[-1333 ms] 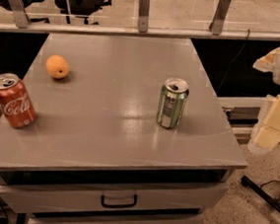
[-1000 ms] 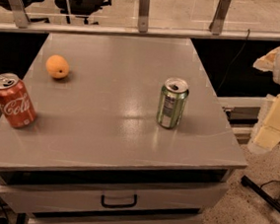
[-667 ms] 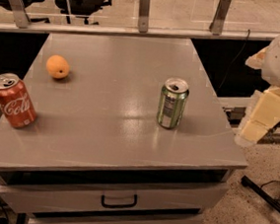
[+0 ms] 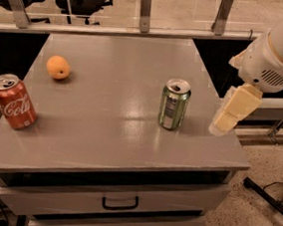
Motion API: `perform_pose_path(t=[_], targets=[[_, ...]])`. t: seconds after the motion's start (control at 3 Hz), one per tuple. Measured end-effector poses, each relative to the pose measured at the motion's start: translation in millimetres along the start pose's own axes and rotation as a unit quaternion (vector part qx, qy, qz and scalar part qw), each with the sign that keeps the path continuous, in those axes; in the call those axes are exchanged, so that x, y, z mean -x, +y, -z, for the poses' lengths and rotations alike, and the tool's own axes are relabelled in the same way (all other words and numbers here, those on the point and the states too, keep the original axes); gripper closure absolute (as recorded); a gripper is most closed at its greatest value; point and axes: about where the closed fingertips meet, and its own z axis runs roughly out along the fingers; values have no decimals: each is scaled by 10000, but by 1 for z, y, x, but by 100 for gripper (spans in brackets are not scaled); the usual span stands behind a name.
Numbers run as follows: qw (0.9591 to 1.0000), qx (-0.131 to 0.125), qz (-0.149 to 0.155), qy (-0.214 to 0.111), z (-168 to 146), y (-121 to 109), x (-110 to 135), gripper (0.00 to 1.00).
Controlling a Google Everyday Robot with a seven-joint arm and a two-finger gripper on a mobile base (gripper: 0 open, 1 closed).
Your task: Move green can near coke can
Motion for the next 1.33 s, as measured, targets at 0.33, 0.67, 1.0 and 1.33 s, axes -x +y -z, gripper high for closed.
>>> perform_pose_path(t=[0.33, 0.67, 1.0, 1.33], targets=[[9998, 54, -124, -163, -21, -5, 7, 0], [9991, 124, -216, -346, -39, -11, 15, 0], [9981, 193, -204, -554, -53, -13, 31, 0], [9968, 311, -146, -715, -66, -10, 48, 0]])
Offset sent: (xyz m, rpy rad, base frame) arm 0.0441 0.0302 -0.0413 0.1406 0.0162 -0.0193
